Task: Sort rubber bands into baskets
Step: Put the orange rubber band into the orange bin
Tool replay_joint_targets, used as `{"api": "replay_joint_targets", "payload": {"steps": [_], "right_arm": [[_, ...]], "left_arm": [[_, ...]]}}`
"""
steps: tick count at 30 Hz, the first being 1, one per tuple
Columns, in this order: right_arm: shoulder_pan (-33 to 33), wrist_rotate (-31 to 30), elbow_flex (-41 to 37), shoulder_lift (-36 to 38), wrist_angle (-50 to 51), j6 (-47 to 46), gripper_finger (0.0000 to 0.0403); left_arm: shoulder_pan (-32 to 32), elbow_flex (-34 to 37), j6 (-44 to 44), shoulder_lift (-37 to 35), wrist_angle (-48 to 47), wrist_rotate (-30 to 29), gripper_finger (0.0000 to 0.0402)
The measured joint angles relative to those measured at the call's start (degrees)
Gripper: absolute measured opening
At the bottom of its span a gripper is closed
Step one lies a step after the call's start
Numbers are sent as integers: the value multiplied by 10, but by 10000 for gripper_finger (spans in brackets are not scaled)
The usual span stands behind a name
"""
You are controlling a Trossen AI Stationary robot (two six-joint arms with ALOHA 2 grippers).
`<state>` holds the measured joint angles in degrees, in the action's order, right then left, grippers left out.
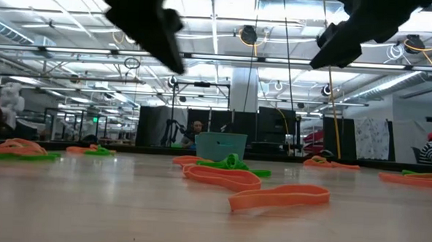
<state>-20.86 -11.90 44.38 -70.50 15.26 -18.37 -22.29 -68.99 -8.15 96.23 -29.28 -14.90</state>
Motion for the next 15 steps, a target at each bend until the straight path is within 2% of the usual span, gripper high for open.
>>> {"api": "replay_joint_targets", "payload": {"steps": [5, 15], "right_arm": [[0, 0, 0, 0, 16, 6, 194], [0, -3, 0, 0, 18, 30, 194]], "left_arm": [[17, 0, 84, 56, 106, 37, 132], [39, 0, 121, 155, 191, 59, 132]]}}
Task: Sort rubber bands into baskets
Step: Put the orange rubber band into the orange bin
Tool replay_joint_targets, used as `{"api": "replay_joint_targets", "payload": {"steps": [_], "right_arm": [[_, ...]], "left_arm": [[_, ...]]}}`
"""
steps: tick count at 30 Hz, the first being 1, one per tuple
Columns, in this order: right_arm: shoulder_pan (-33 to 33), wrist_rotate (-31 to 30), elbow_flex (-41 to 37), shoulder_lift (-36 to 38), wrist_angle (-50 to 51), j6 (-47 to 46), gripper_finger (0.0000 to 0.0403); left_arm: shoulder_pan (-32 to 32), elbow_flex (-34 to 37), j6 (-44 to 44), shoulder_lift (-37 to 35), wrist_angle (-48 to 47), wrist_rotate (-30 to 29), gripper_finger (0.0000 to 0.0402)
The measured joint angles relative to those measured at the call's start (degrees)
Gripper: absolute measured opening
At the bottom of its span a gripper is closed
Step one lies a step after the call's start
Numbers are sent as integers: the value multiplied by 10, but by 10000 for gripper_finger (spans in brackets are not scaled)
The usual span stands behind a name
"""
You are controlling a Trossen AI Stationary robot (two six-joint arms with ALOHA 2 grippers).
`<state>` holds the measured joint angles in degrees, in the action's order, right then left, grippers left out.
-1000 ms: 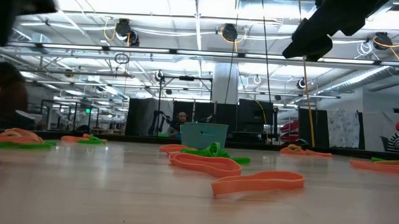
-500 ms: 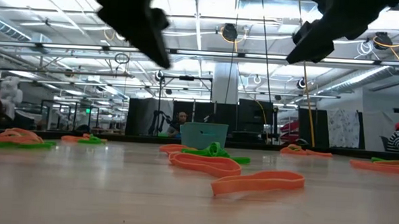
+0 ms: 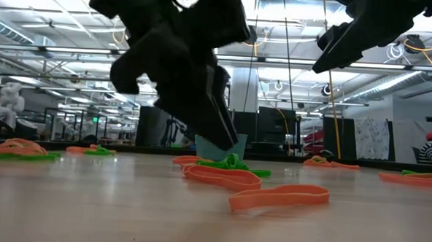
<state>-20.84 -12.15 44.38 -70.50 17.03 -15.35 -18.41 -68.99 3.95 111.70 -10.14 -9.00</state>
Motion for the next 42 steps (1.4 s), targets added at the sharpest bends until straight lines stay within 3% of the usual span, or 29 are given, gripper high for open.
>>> {"api": "replay_joint_targets", "payload": {"steps": [7, 18, 31, 42], "right_arm": [[2, -3, 0, 0, 0, 0, 194], [3, -15, 0, 0, 0, 2, 194], [3, -16, 0, 0, -4, 2, 194], [3, -16, 0, 0, -8, 2, 194]], "left_arm": [[0, 0, -2, 35, 6, 18, 132], [0, 0, -2, 32, 3, 19, 132], [-1, -3, -6, -29, -25, 28, 132], [-5, 0, -21, 21, -13, 32, 132]]}}
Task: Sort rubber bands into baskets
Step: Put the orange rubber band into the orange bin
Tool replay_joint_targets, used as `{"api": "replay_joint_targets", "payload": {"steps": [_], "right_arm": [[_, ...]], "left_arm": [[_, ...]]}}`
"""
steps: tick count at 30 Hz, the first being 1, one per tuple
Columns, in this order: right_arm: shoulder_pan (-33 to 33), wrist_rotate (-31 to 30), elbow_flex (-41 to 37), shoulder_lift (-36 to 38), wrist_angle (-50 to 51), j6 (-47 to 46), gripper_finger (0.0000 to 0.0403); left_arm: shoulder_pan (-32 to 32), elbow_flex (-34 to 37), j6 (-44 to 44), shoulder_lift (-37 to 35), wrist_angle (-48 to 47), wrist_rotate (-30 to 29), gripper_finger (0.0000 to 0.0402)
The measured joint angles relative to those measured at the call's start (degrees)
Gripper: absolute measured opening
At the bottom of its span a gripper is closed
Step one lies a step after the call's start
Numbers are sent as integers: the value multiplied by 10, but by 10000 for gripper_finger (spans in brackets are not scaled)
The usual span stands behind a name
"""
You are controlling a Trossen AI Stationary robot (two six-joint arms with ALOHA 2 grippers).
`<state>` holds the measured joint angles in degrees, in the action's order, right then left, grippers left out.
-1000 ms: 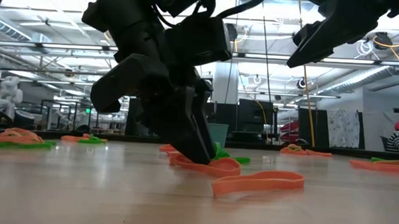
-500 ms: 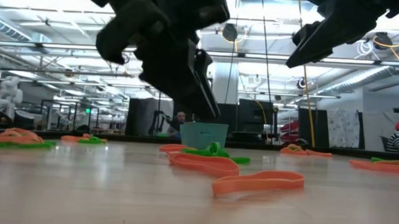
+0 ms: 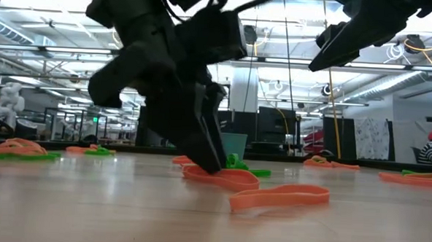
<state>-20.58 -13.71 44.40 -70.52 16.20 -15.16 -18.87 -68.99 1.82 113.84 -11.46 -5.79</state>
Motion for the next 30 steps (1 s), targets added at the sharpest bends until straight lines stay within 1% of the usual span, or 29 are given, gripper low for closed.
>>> {"api": "replay_joint_targets", "payload": {"steps": [18, 21, 28, 30], "right_arm": [[0, 0, 0, 0, -1, 5, 194], [0, 0, 0, 0, -1, 5, 194], [0, 0, 0, 0, -1, 5, 194], [0, 0, 0, 0, -1, 5, 194]], "left_arm": [[0, 0, 0, 2, -2, 9, 127], [0, 0, 0, 2, -2, 9, 104], [0, 0, 0, 2, -2, 9, 18], [0, 0, 0, 2, -2, 9, 7]]}}
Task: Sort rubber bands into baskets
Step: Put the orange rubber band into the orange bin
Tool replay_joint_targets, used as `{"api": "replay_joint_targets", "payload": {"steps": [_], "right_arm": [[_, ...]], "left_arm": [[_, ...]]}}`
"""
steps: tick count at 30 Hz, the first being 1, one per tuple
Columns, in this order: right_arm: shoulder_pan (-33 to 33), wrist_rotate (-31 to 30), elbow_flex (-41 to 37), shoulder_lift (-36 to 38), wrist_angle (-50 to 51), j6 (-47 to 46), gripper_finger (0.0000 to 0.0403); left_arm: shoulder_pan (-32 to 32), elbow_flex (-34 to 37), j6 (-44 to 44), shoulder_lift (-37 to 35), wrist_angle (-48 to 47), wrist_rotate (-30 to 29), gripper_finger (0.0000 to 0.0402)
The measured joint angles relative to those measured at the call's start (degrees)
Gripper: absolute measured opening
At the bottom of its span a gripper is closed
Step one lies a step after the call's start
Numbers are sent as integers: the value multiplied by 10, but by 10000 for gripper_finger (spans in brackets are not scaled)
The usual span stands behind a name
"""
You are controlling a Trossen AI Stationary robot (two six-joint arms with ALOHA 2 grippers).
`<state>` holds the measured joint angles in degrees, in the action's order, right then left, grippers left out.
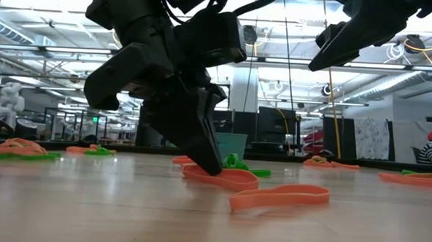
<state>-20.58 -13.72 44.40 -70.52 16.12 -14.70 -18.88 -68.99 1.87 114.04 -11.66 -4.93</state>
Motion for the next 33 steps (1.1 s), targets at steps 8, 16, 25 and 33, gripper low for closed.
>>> {"api": "replay_joint_targets", "payload": {"steps": [8, 16, 25, 33], "right_arm": [[0, 0, 0, 0, 0, 0, 194], [0, 0, 0, 0, -2, 0, 194], [0, 0, 0, 0, -5, 4, 194], [0, 0, 0, 0, -13, 7, 194]], "left_arm": [[0, 0, 0, -32, -11, -3, 3], [-9, 0, -14, -125, -75, -11, 2], [-67, -1, -172, -214, -278, -14, 1], [-179, 0, -384, -238, -402, -61, 1]]}}
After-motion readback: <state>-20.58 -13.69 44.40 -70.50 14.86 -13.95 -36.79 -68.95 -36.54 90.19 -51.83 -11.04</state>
